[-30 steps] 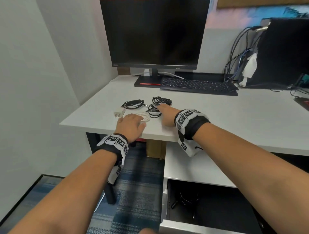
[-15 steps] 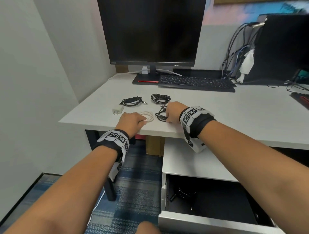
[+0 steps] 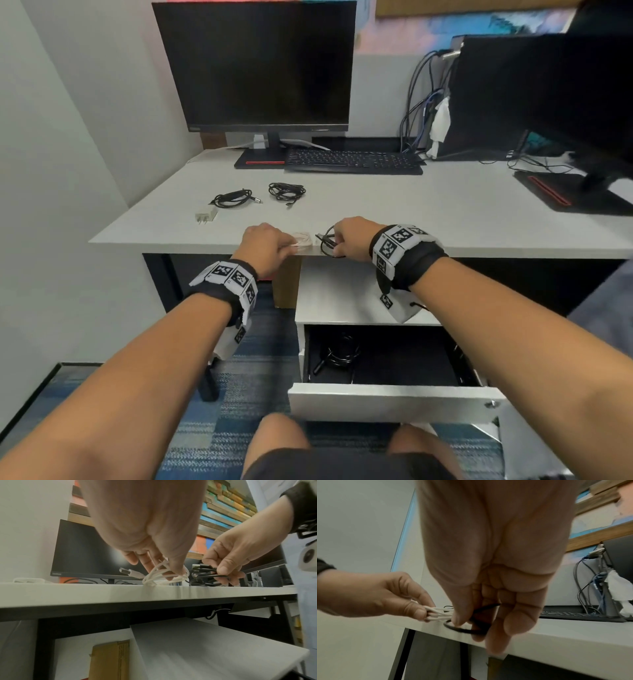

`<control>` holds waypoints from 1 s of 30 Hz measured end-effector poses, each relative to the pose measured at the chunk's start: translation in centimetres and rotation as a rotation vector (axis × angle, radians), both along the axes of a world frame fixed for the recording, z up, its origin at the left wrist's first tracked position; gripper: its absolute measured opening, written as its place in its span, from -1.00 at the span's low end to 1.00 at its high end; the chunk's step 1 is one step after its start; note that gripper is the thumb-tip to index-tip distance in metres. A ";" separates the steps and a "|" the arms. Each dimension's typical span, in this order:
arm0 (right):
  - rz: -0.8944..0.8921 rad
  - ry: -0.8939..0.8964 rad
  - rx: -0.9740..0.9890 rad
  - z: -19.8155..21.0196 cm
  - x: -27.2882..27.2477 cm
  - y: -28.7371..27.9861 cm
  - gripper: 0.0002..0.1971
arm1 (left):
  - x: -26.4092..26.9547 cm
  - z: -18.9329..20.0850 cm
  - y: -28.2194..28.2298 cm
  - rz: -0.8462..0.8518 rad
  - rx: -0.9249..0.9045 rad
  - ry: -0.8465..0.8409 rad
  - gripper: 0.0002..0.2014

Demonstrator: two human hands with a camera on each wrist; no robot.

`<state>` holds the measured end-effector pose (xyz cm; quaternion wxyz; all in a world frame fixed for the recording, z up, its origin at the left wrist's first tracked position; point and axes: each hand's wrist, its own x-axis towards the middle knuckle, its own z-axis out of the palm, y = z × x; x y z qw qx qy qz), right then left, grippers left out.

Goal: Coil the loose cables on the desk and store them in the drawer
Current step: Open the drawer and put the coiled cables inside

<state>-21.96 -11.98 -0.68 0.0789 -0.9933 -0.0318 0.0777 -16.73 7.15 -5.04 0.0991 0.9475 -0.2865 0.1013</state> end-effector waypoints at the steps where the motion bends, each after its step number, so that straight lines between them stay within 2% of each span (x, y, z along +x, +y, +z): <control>1: 0.005 0.017 0.010 0.1 -1.0 -0.3 -0.72 | -0.8 0.0 -0.4 -0.014 -0.006 0.013 -0.72; 4: 0.018 0.082 0.046 -0.3 -3.9 -1.2 -0.87 | -3.2 -0.4 -1.6 -0.058 0.010 0.080 -0.72; 7: -0.010 0.196 0.113 -1.7 -6.0 -2.4 -0.82 | -5.1 -1.5 -2.8 -0.117 0.049 0.133 -0.70; 13: -0.076 0.364 0.115 -6.2 -8.0 -4.5 -0.77 | -7.0 -4.7 -4.7 -0.161 0.235 0.266 -0.70; 17: -0.127 0.460 0.071 -9.2 -8.2 -5.7 -0.79 | -7.3 -6.9 -6.3 -0.184 0.220 0.532 -0.73; 19: -0.155 0.515 0.041 -10.6 -8.0 -6.5 -0.85 | -7.1 -8.0 -7.5 -0.204 0.215 0.610 -0.74; 23: -0.202 0.594 0.024 -13.0 -7.5 -8.6 -0.87 | -6.7 -9.9 -9.9 -0.234 0.220 0.721 -0.76; 27: -0.218 0.637 0.107 -14.7 -6.7 -10.5 -0.81 | -5.9 -11.8 -12.1 -0.244 0.296 0.792 -0.77; 30: -0.200 0.667 0.088 -15.8 -6.1 -11.3 -0.82 | -5.3 -13.1 -13.6 -0.270 0.367 0.802 -0.74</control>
